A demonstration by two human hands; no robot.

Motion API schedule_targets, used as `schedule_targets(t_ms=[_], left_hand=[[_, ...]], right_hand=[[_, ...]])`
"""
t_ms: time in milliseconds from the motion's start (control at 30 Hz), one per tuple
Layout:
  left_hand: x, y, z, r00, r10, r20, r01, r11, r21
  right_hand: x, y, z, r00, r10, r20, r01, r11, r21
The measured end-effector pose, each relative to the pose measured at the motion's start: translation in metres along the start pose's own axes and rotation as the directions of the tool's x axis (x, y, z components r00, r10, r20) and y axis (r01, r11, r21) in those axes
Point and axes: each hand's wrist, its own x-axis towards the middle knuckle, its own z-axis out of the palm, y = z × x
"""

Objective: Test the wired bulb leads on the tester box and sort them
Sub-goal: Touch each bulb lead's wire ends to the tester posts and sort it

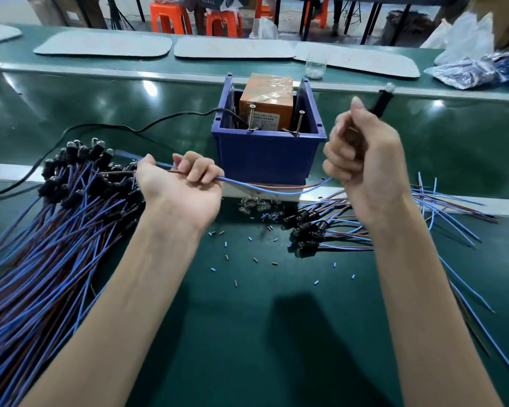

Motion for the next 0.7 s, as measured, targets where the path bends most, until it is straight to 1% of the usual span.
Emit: schedule_targets(t_ms=[67, 133, 167, 233, 333, 433, 500, 567, 633, 700], left_hand=[[-0.001, -0.001, 0.001, 1.000, 0.022, 0.022, -0.025, 0.992, 0.125], [-0.004, -0.006, 0.003, 0.996, 0.035, 0.078, -0.058, 0.948, 0.314], [-0.005, -0.009, 0.003, 0.993, 0.032, 0.113, -0.076, 0.907, 0.414], [-0.007, -0.015, 0.004, 0.984, 0.003, 0.180, -0.113, 0.790, 0.602], [-0.008, -0.025, 0.004, 0.967, -0.090, 0.238, -0.140, 0.596, 0.791], [-0.008, -0.034, 0.001, 0.953, -0.151, 0.262, -0.172, 0.439, 0.882], [-0.010, -0.039, -0.003, 0.938, -0.185, 0.295, -0.217, 0.351, 0.911], [-0.012, -0.042, -0.006, 0.920, -0.201, 0.337, -0.281, 0.264, 0.923], [-0.013, -0.043, -0.007, 0.910, -0.172, 0.378, -0.340, 0.216, 0.915], [-0.013, -0.045, -0.008, 0.895, -0.136, 0.425, -0.393, 0.212, 0.895]], right_hand=[[0.001, 0.000, -0.002, 1.000, 0.025, -0.016, -0.026, 0.999, -0.022], [0.001, 0.001, -0.002, 1.000, 0.021, -0.011, -0.022, 0.997, -0.080], [0.001, 0.002, -0.001, 1.000, 0.014, -0.005, -0.014, 0.994, -0.109], [0.000, 0.003, 0.001, 1.000, -0.001, 0.006, 0.002, 0.989, -0.148], [-0.002, 0.002, 0.002, 1.000, 0.001, 0.026, 0.004, 0.982, -0.188], [-0.004, 0.001, 0.004, 0.999, 0.011, 0.048, 0.000, 0.973, -0.232], [-0.005, 0.002, 0.006, 0.999, 0.013, 0.042, -0.001, 0.964, -0.266], [-0.005, 0.003, 0.006, 0.999, 0.024, 0.033, -0.014, 0.964, -0.265], [-0.004, 0.004, 0.006, 0.998, 0.047, 0.038, -0.035, 0.960, -0.278], [-0.003, 0.006, 0.005, 0.996, 0.079, 0.050, -0.058, 0.940, -0.336]])
